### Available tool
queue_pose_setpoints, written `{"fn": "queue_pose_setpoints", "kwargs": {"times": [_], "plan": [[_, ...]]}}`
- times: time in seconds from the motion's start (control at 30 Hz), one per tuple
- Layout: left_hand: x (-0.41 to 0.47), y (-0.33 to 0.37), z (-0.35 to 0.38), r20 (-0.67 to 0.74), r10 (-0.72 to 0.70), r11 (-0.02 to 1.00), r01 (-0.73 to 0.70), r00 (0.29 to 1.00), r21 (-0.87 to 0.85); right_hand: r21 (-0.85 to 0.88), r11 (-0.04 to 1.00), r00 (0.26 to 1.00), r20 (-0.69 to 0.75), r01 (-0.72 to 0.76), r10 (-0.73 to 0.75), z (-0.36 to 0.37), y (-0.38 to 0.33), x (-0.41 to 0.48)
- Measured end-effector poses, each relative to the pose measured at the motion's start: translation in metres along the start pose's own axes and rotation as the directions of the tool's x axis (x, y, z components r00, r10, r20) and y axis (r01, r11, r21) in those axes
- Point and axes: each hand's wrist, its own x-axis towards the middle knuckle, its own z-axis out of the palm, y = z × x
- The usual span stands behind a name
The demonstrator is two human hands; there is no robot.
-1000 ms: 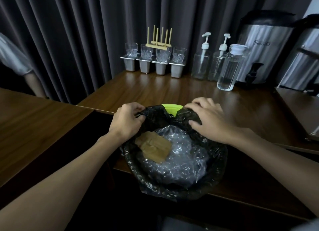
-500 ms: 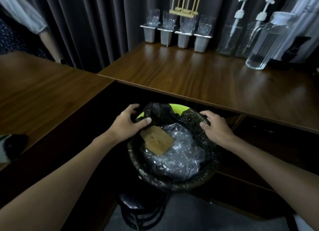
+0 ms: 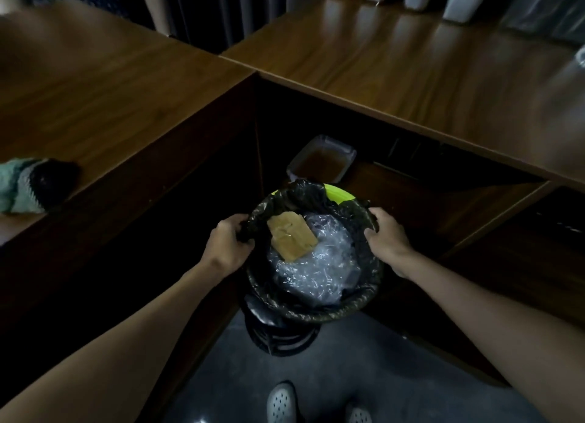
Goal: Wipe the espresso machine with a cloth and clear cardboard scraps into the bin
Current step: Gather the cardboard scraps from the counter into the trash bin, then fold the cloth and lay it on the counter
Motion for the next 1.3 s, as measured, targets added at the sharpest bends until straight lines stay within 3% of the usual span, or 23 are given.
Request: {"fn": "queue_pose_setpoints", "kwargs": {"times": [0.13, 0.27, 0.33, 0.43, 0.7, 0.83, 0.93, 1.03, 1.13, 1.3], "plan": [[0.001, -0.030, 0.001, -0.071, -0.082, 0.997, 0.083, 0.994, 0.005, 0.012, 0.998, 0.993, 0.101, -0.069, 0.067, 0.034, 0.001, 0.009], [-0.007, -0.050, 0.008, 0.035, -0.221, 0.970, 0.223, 0.975, -0.099, 0.000, 0.988, 0.951, 0.271, -0.151, 0.146, 0.061, 0.011, 0.009], [-0.011, -0.056, 0.009, 0.026, -0.225, 0.964, 0.226, 0.974, -0.141, -0.014, 0.993, 0.962, 0.247, -0.116, 0.116, 0.069, 0.013, 0.010], [-0.014, -0.063, 0.005, 0.020, -0.210, 0.976, 0.211, 0.978, -0.049, -0.038, 0.996, 0.984, 0.152, -0.085, 0.090, 0.073, 0.010, 0.017], [-0.013, -0.063, 0.001, 0.111, -0.220, 0.973, 0.226, 0.969, -0.047, -0.134, 0.990, 0.973, 0.215, -0.054, 0.082, 0.073, 0.007, 0.021], [-0.006, -0.056, -0.008, 0.075, -0.167, 0.981, 0.158, 0.983, 0.111, -0.240, 0.971, 0.981, 0.188, -0.004, 0.050, 0.065, -0.008, 0.022], [-0.004, -0.041, -0.021, 0.075, -0.080, 0.986, 0.068, 0.994, 0.150, -0.240, 0.966, 0.991, 0.114, 0.097, -0.071, 0.055, -0.030, 0.022], [-0.007, -0.008, -0.045, -0.015, 0.074, 0.994, -0.072, 0.997, 0.087, -0.111, 0.958, 0.958, 0.139, 0.266, -0.250, 0.049, -0.068, 0.015], [-0.014, 0.036, -0.083, -0.196, 0.241, 0.969, -0.226, 0.950, 0.100, -0.033, 0.869, 0.866, 0.112, 0.494, -0.488, 0.048, -0.121, 0.004], [-0.046, 0.070, -0.166, -0.474, 0.290, 0.955, -0.280, 0.831, 0.094, 0.121, 0.681, 0.657, 0.190, 0.722, -0.730, 0.062, -0.219, -0.027]]}}
